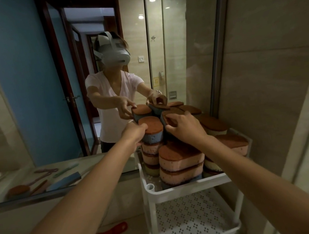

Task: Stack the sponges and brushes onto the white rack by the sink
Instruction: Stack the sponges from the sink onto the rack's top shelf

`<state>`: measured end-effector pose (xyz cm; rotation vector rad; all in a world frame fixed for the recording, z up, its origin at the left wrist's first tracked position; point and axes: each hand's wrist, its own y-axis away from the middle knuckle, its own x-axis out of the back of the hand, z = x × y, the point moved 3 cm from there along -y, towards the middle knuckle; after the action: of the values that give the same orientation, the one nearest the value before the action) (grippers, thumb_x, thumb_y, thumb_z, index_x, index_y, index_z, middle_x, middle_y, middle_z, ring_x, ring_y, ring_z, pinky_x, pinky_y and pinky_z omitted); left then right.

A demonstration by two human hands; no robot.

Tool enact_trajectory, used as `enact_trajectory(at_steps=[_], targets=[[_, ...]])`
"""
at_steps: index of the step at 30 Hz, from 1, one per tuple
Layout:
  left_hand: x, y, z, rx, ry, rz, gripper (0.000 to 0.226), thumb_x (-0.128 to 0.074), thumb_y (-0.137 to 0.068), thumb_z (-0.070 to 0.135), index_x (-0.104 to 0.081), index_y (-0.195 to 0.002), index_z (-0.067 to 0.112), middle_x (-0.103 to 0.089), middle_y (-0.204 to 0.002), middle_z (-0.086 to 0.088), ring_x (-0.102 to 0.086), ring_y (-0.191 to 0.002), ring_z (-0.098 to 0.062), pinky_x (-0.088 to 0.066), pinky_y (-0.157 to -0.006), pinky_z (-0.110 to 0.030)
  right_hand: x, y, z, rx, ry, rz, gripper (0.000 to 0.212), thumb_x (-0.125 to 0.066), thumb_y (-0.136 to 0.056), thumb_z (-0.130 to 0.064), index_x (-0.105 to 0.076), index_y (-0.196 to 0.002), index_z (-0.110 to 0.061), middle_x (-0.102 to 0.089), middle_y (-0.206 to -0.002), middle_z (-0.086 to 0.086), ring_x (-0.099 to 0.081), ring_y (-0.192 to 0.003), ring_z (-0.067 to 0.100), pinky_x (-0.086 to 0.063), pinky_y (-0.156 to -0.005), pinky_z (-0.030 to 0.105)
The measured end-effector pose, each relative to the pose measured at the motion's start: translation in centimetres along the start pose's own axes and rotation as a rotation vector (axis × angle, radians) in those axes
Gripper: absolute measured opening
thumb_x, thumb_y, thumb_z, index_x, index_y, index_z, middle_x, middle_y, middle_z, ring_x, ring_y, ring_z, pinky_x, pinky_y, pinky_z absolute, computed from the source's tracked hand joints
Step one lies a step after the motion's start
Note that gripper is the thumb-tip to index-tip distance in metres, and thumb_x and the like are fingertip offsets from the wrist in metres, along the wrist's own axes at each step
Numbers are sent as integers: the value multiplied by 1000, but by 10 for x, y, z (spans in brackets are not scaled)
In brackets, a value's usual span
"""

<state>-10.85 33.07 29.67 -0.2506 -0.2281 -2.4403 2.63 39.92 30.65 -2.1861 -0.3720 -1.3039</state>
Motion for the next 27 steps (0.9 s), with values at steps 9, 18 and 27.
enact_trajectory(at_steps=[9, 18, 27], targets=[[-1, -5, -1, -20, -18, -7, 34, -49, -93, 18, -49, -125, 8, -55, -129, -13, -52, -119, -30, -45, -82, -34, 1, 1, -12, 43, 220, -166, 45, -50, -92, -34, -45, -136, -24, -30, -144, 19, -28, -132, 39, -36, -103, 46], [6, 3, 1, 25, -23, 17, 43, -42, -98, 29, -41, -136, 11, -49, -137, -11, -49, -125, -29, -45, -97, -38, 9, 4, -9, 51, -10, -84, 41, -47, -91, -32, -49, -131, -22, -29, -149, 13, -18, -140, 37, -22, -114, 50], [65, 69, -41, -54, -75, 303, 11, -44, -93, 20, -51, -87, 14, -53, -87, -7, -50, -88, -21, -42, -75, -31, -5, 85, -78, 331, -482, 156, 28, -50, -88, -12, -61, -113, -6, -58, -116, 12, -56, -105, 24, -43, -84, 30]])
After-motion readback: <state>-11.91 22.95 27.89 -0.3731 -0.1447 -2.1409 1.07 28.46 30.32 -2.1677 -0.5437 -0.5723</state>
